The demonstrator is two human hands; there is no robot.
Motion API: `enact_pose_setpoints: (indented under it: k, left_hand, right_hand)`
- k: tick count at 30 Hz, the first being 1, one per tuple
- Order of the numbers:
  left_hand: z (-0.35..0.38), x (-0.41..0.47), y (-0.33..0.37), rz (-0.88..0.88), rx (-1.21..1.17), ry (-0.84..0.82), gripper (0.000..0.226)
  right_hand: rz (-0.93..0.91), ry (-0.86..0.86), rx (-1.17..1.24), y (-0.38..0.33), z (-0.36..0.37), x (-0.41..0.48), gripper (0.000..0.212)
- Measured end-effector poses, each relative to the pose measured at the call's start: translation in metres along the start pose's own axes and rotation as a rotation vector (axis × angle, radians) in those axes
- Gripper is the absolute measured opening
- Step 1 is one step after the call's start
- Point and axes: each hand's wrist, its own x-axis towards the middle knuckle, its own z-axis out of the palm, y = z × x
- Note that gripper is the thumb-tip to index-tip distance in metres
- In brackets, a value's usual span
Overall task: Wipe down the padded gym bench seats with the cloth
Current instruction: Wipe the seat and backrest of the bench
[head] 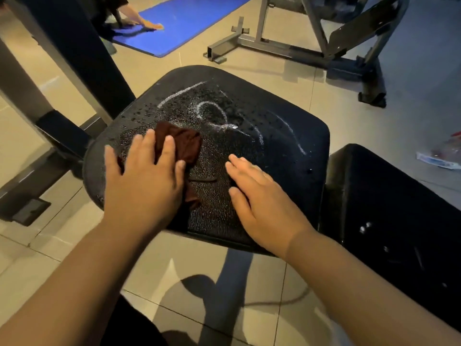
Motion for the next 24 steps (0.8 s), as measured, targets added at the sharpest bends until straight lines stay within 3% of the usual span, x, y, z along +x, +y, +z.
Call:
enact_pose_setpoints:
  k: [4,8,14,21,24]
  left_hand:
    - [0.000,0.036,-0.017,-0.097,0.054,0.035,0.064]
    - [0.000,0.069,0.020,-0.089,-0.030,0.032,0.074]
    - [0.003,0.057,0.010,0.349,-0.060,0.019,0.060]
    - [0.004,0.102,0.005,0.091,-0.034,0.059,0.062]
    - [0.002,0.107,0.008,0.198,-0.076,0.057,0.061]
  right_hand:
    - [0.020,0.078,-0.089,-0.006,0.007,0.014,0.054]
    - [0.007,0.128,-0.166,-0.009,0.013,0.027,0.059]
    - [0.009,0.085,-0.170,-0.010,0.012,0.025,0.059]
    - [-0.007,0.042,-0.238,-0.010,0.016,0.036,0.067]
    - [-0.005,0.029,-0.247,-0.012,0.015,0.047,0.069]
